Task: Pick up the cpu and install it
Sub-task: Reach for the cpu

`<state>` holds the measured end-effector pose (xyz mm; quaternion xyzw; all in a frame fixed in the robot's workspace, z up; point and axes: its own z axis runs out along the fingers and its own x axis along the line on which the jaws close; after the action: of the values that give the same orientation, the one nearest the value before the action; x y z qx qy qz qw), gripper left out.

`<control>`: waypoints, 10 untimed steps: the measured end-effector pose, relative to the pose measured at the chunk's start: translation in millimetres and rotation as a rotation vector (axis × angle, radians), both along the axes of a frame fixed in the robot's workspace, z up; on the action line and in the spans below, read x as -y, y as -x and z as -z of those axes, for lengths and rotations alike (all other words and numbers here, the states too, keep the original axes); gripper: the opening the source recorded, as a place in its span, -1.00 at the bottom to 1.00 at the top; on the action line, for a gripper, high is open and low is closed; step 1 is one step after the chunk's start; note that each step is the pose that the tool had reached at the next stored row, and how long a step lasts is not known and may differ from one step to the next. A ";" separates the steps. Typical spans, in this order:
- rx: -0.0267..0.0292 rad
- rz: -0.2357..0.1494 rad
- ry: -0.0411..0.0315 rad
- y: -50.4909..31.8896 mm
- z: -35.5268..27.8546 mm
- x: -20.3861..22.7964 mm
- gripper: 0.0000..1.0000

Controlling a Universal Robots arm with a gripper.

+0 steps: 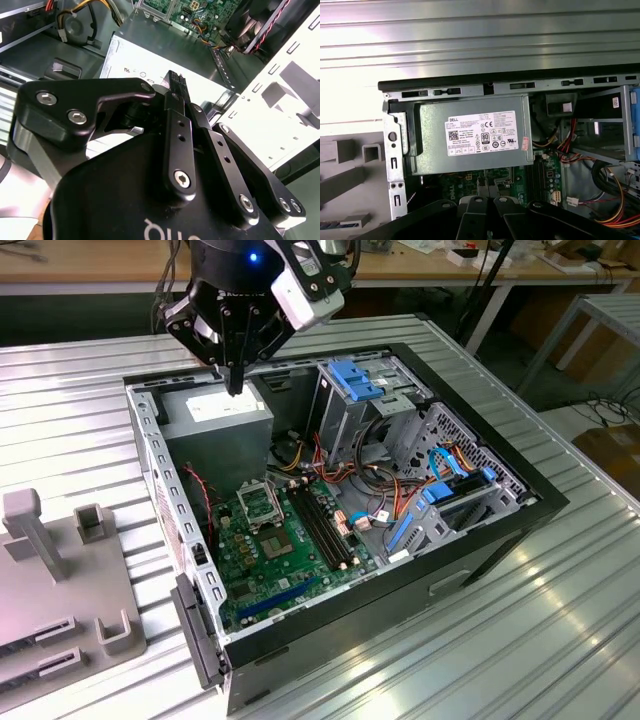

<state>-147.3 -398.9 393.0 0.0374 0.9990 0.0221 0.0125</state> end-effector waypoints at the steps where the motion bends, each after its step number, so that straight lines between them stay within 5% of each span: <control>1: 0.0000 0.000 0.0000 0.4 0.0 0.0 -0.79; 10: 0.0000 0.000 0.0000 3.5 0.2 0.0 -0.79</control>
<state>-150.8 -398.8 392.8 0.0374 0.9990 0.0221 0.0125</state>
